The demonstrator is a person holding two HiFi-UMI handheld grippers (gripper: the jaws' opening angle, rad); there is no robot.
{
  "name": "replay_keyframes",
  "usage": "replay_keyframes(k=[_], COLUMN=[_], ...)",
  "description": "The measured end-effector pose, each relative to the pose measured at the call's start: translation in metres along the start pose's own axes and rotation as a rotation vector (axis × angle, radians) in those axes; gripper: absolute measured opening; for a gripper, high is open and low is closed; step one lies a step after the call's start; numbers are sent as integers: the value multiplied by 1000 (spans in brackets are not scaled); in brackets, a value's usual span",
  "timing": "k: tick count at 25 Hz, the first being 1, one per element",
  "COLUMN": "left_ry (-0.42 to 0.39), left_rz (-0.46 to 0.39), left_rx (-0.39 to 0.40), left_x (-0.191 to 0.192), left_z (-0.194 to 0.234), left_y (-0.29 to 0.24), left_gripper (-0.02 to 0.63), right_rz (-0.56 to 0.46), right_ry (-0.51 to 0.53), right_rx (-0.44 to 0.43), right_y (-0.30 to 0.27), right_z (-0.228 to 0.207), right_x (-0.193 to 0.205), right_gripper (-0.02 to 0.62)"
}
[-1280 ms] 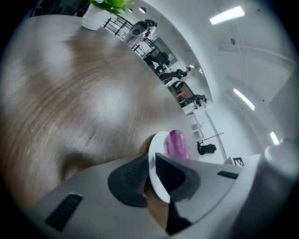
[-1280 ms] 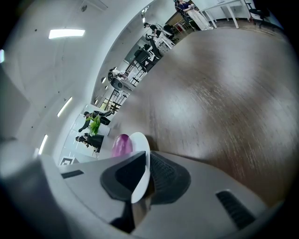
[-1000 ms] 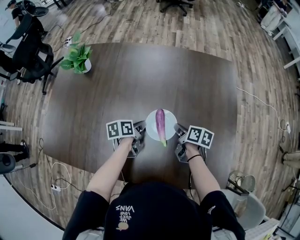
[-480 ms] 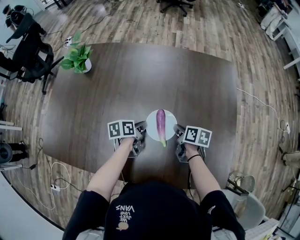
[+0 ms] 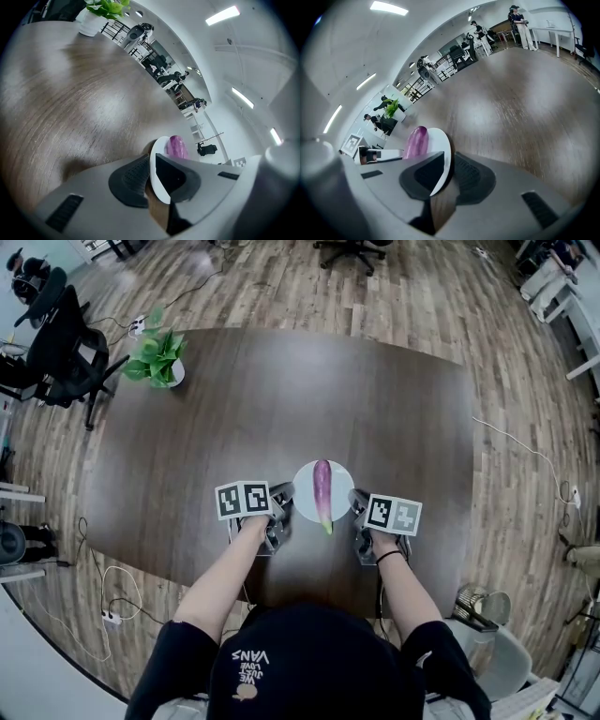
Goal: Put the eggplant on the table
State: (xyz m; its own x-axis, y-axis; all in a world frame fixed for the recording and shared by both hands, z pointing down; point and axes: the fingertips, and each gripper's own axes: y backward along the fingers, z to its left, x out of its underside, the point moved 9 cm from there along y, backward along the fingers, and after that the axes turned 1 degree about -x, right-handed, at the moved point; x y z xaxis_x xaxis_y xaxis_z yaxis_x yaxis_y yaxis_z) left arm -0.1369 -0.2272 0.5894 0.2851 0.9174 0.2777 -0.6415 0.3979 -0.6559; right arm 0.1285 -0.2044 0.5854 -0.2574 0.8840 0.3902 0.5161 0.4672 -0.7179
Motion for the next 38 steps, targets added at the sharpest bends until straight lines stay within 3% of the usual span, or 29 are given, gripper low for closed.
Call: replay_keyframes(k=[7,16,24,32,38], left_ry=[-43,-262,-395,-573,-661], left_rz=[-76,-233,-345,-415,-486], left_rx=[53,117,150,137,106], left_x=[-3,-4,12,35,52], left_z=[-13,-53,-84,-107,-114], left_y=[12,47,82,110,124], left_gripper=[46,43,31,21,11], right_rz=[-46,-181,-326,-398,-472], right_ry=[77,191,280,384,488], right_rx=[6,-55,-126,-143,-111], right_y=[13,45,86,116,133], right_z=[12,46,75,100,109], right_x=[-4,-13,-9,10,23], right_gripper=[69,62,23,18,18])
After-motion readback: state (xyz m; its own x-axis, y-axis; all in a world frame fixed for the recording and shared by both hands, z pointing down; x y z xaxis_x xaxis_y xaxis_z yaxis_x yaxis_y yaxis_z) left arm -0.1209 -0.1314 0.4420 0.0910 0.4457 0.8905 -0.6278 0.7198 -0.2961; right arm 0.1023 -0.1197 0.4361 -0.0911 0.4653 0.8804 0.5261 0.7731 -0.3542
